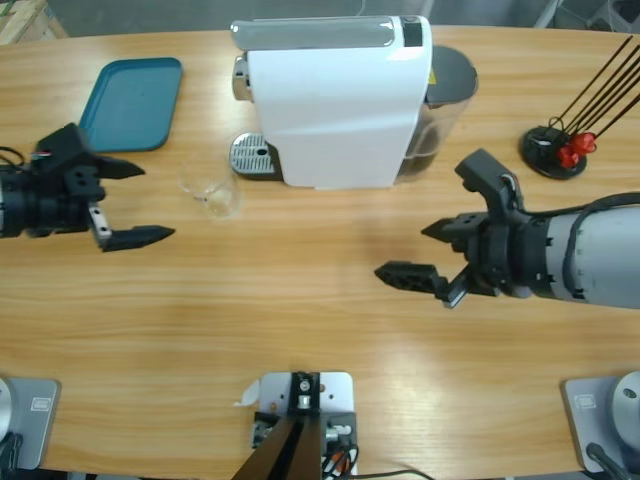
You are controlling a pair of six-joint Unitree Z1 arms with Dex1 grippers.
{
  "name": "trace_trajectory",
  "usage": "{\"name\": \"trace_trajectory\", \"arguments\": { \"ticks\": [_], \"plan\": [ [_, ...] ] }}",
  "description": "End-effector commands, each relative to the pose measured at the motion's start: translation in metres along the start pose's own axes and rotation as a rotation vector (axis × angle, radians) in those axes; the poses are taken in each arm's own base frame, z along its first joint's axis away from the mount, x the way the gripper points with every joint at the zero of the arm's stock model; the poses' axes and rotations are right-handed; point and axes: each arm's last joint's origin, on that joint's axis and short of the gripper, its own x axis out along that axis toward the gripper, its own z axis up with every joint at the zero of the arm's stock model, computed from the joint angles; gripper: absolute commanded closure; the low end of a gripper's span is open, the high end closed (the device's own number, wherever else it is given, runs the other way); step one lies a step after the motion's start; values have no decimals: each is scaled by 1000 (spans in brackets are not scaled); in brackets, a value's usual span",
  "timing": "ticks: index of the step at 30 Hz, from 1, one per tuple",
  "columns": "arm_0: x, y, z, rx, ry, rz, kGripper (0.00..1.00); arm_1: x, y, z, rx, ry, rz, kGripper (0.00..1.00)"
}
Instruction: Pour coffee
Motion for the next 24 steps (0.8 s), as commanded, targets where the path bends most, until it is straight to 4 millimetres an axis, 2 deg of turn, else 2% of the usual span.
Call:
{"name": "trace_trajectory", "arguments": {
  "ticks": [1,12,24],
  "plan": [
    [43,0,-20,9,-25,-60,4,22,-8,-15,-7,64,-22,0],
    [56,13,-17,-15,-105,-61,18,25,-9,-18,-7,64,-25,0],
    [70,17,-19,-31,-108,-68,18,32,-9,-17,-5,70,-26,0]
  ]
}}
